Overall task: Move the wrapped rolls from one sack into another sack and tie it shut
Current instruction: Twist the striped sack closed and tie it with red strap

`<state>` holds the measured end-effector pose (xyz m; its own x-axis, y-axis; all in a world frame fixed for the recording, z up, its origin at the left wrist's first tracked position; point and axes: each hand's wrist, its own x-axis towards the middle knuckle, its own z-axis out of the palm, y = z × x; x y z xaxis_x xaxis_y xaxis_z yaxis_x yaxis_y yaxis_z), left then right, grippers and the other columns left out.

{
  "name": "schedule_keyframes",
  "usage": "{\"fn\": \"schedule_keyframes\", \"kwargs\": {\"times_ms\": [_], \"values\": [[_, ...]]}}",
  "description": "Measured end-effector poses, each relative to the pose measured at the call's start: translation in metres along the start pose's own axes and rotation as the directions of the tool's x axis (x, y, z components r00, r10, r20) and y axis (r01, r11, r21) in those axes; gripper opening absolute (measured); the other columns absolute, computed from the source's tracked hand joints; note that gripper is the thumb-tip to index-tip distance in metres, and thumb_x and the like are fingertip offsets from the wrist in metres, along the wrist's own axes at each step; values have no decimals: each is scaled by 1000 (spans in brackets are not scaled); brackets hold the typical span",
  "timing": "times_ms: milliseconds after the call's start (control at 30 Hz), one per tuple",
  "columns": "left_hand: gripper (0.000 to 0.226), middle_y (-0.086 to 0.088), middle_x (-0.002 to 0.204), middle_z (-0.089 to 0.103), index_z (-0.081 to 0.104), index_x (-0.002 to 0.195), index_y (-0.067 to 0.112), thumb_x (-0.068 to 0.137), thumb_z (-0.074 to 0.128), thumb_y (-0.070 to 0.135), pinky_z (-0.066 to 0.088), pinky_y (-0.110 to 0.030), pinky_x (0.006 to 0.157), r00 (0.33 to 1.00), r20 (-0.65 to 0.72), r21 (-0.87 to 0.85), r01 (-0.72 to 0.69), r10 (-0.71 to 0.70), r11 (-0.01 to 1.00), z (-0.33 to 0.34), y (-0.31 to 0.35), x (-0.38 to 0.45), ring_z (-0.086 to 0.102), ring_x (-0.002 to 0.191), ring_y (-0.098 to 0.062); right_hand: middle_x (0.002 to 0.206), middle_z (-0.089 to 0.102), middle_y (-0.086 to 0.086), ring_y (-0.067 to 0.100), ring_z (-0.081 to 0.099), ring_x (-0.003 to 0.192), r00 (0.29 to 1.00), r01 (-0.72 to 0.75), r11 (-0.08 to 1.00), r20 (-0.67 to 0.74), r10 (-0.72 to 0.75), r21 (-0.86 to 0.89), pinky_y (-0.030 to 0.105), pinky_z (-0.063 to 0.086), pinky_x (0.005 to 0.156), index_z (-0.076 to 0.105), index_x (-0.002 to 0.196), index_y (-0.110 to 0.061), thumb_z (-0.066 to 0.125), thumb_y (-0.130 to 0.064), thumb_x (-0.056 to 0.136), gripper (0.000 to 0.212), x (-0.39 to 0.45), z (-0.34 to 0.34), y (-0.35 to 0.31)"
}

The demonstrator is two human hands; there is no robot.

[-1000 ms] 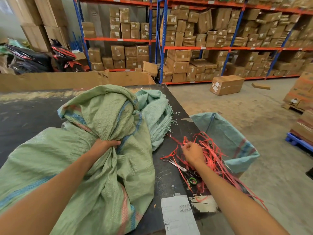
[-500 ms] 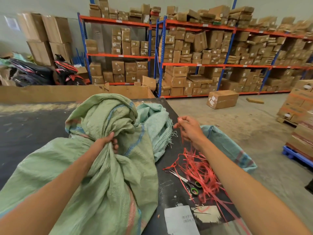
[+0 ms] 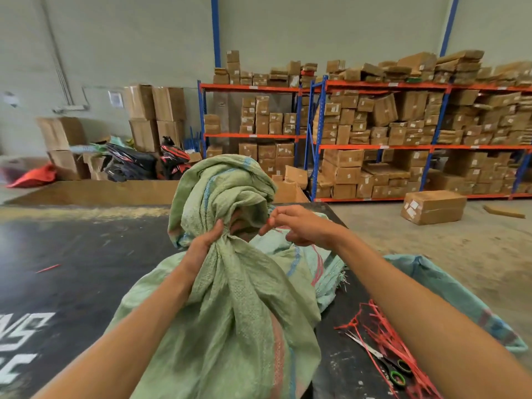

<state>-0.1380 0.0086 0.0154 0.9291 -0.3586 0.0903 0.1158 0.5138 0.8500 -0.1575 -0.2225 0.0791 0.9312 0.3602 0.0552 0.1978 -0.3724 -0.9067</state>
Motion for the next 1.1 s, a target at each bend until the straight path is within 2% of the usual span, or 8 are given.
{"fn": "schedule_keyframes", "kwargs": {"times_ms": [133,233,333,500,700,833,933,1100], "values": [[60,-26,143,49,54,138,4,90,63,38,27,-61,115,999,-18,-13,-51,51,999,2,10,-9,43,135,-43,112,72,11,10,16,42,994,33,999,101,-33,11,17,16,39,50,94,-11,40,-15,99,12,14,18,-26],[52,-24,136,55,61,130,4,90,60,38,30,-59,114,998,24,-11,-49,49,999,-3,12,-10,49,128,-41,75,57,20,10,15,41,987,39,996,152,-50,75,19,13,41,50,87,-11,39,-22,93,17,24,24,-37],[53,-24,121,64,66,122,4,82,68,40,42,-55,105,996,28,26,-88,87,996,-6,15,-9,64,110,-37,49,38,-3,9,17,38,975,35,986,211,-70,165,23,10,41,56,70,-17,34,-22,90,31,27,28,-46],[58,-31,138,52,57,133,0,88,66,36,33,-59,113,994,75,7,-77,77,997,-9,11,-6,51,128,-44,56,32,5,14,11,40,969,58,971,220,-110,233,29,6,43,49,66,-19,33,-21,87,27,35,35,-48],[31,-21,98,72,72,104,1,84,63,22,59,-41,79,992,66,13,-113,112,994,-4,12,-10,71,86,-31,52,17,2,19,6,44,962,80,986,249,-116,149,33,6,44,60,70,-18,34,-27,85,31,33,33,-49],[29,-17,90,72,68,103,0,88,56,21,60,-37,74,993,86,51,-79,75,996,-2,14,-9,71,79,-28,53,34,10,16,16,39,970,109,994,216,-108,5,30,10,40,60,95,11,30,-21,97,44,30,27,-49],[25,-15,86,73,79,86,6,86,60,22,58,-34,75,996,91,174,-39,23,984,-1,18,-7,71,76,-24,69,54,14,9,25,39,988,96,985,131,-77,-140,20,18,37,59,88,1,39,-18,101,30,26,21,-47],[44,-17,100,73,78,97,8,70,80,43,49,-43,89,1000,9,363,1,-5,932,-12,21,0,70,91,-30,56,36,-3,11,22,45,997,2,978,70,13,-209,24,15,42,56,81,-12,51,-20,99,20,23,9,-30]]}}
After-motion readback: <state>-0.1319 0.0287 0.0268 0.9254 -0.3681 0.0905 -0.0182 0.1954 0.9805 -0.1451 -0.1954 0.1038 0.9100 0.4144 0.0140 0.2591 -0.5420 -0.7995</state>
